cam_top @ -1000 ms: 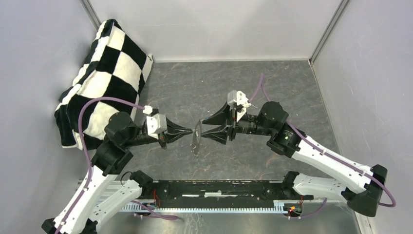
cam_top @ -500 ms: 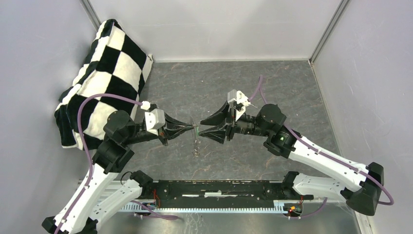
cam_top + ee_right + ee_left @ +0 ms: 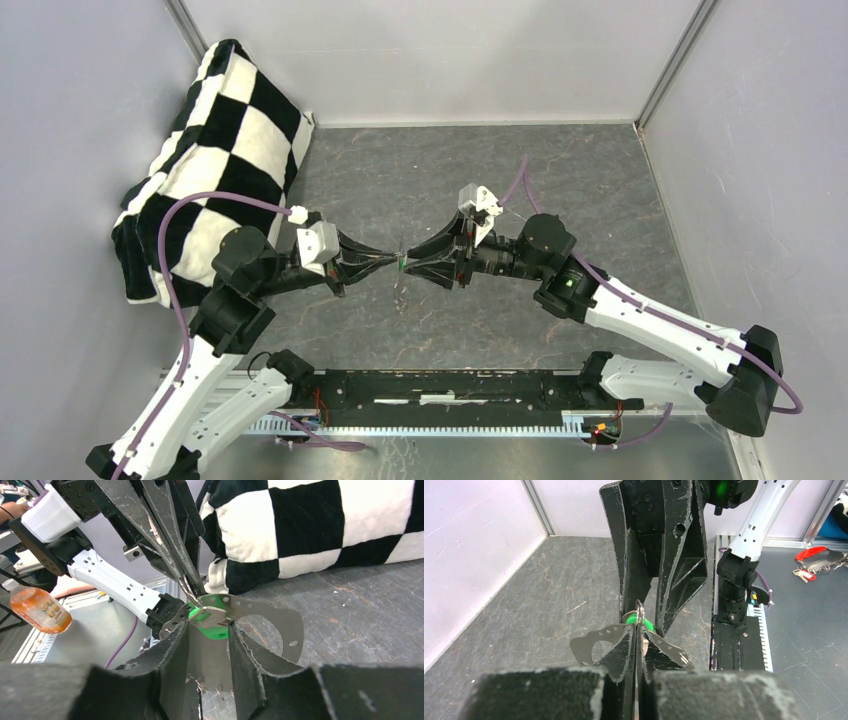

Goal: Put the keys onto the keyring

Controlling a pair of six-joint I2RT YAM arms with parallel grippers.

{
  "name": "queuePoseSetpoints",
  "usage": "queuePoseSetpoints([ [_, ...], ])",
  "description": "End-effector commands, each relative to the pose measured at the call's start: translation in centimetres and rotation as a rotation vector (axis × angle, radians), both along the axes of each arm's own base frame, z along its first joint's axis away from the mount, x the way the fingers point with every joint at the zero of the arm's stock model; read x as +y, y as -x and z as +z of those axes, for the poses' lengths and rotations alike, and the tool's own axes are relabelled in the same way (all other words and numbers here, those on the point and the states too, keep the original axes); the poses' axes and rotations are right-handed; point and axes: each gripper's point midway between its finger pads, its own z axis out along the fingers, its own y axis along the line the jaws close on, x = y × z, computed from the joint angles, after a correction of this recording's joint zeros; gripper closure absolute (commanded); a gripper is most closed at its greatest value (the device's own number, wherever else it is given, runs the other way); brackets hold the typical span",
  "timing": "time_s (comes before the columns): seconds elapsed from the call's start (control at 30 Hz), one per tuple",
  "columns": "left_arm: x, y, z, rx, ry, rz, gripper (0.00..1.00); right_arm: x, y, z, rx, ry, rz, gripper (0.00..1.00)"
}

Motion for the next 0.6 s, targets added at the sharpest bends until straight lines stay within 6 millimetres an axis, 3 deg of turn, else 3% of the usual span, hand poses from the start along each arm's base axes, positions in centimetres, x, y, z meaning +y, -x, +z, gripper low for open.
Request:
queuePoseSetpoints([
  [0.0,0.3,0.7,2.7,-0.045,0.056,-0.005,0.98,0.1,0.1,1.3,-0.018,-0.06,-0.002,0.62],
  [0.2,0.4,0.9,2.4,-0.056,0.041,-0.007,0.98,-0.3,0.4,1.7,-0.045,-0.067,0.001,0.81],
  [0.4,0.5,0.9,2.4,-0.059,0.04,-0.002,0.98,-1.1,0.1,0.7,-0.049,-0.012,-0.037,0.98],
  [0.57,0.6,0.9,2.5,-0.063,0.042,0.003,0.98,-1.6,0.1,-0.3,-0.054,0.027,-0.05,1.0],
])
